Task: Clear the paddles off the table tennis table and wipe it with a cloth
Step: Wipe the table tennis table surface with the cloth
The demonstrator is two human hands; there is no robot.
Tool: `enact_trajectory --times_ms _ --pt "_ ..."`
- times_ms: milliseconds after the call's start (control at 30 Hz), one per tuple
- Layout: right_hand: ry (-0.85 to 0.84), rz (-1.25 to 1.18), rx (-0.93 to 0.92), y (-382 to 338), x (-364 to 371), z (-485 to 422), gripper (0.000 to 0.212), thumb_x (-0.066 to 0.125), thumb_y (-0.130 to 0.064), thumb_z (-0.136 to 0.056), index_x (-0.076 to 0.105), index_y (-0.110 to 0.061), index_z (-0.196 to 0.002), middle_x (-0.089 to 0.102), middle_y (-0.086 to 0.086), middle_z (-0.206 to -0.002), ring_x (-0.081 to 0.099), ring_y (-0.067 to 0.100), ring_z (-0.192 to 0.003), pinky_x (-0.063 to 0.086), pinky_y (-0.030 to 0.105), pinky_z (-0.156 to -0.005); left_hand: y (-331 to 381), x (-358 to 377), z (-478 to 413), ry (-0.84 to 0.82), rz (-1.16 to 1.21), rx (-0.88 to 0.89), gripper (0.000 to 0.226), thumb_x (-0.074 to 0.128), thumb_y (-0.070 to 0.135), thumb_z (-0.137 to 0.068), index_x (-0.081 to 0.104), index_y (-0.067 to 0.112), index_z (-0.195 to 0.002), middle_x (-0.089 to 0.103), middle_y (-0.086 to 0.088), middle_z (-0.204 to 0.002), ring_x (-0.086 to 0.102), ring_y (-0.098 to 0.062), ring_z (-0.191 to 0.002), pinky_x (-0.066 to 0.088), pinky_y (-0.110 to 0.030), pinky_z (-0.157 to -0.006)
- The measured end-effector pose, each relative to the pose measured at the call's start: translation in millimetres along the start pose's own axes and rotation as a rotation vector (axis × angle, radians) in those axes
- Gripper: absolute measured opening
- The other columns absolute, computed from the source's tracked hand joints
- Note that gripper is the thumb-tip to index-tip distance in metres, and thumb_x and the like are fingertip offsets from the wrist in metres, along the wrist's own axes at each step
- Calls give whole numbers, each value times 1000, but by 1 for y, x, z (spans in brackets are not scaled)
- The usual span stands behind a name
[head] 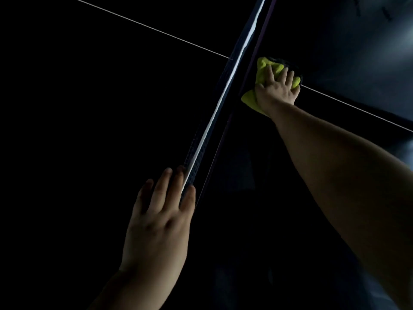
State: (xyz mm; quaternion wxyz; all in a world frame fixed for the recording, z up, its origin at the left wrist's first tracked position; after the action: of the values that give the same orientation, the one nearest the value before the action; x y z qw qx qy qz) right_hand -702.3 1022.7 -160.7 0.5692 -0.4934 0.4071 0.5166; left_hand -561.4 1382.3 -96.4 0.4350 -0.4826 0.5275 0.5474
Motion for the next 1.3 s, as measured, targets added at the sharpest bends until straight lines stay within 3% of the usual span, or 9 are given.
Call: enact_trajectory --times_ms 133,233,300,500,633,767,967,1167,1300 --pt "-14 38 -231 3 0 29 67 40 -42 -94 13 -38 -155 0 7 -165 -5 24 -151 2 50 -119 1 2 3 -34 -10 7 53 67 11 -67 63 5 -119 48 -23 -136 35 -38 -131 29 -53 -102" --pt "-34 77 -380 5 8 74 72 38 -48 -87 16 -37 -154 2 8 -164 -4 24 -151 2 49 -119 5 -5 1 -11 -13 -12 47 43 15 -76 65 7 -117 51 -22 -134 38 -38 -129 36 -54 -98" --pt "-54 98 -465 6 14 112 78 34 -51 -79 19 -36 -154 4 9 -164 -3 25 -151 4 49 -118 5 -9 2 7 -24 -23 55 27 14 -77 66 8 -115 53 -20 -132 40 -36 -129 39 -52 -97" --pt "-71 112 -706 11 40 246 81 41 -50 -72 31 -34 -151 19 15 -161 13 33 -149 18 57 -116 1 -17 5 46 -59 -36 53 27 15 -77 67 9 -110 55 -18 -130 39 -35 -129 39 -51 -95" --pt "-119 93 -811 16 52 343 82 49 -49 -72 27 -38 -151 15 14 -162 8 33 -150 11 57 -118 3 -21 5 15 -66 -28 39 46 8 -73 68 6 -105 56 -20 -127 43 -37 -126 40 -52 -94" --pt "-148 116 -956 28 66 404 81 51 -51 -76 23 -42 -151 11 9 -163 6 30 -151 7 56 -117 12 -23 4 -43 -119 -1 47 55 8 -66 66 7 -111 53 -21 -130 42 -38 -128 39 -52 -97" --pt "-148 219 -1153 61 56 338 78 46 -55 -75 30 -41 -150 15 2 -163 10 25 -150 9 49 -118 33 -23 -7 -58 -190 -25 59 45 14 -74 52 11 -133 30 -19 -150 23 -36 -137 20 -52 -107" --pt "-74 191 -931 93 26 184 80 40 -52 -71 34 -37 -149 21 6 -161 16 27 -149 14 47 -117 69 -7 -28 -19 -224 -15 55 56 16 -80 51 6 -133 29 -22 -150 21 -36 -140 11 -57 -113" --pt "-71 114 -766 119 2 90 80 36 -53 -73 29 -39 -151 18 2 -163 11 23 -150 15 47 -119 95 5 -45 13 -235 -40 51 38 22 -85 53 4 -130 32 -23 -148 22 -38 -140 11 -59 -113"
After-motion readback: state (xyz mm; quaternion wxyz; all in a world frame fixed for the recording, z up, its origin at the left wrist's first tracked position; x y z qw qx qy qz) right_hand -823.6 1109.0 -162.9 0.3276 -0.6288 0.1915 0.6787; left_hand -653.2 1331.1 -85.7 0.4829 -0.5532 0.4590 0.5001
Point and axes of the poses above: each hand's wrist, its own z-axis away from the middle knuckle, its own x-axis out of the palm, y = z × x, the point moved 2 cm from there along -z, towards the middle knuckle
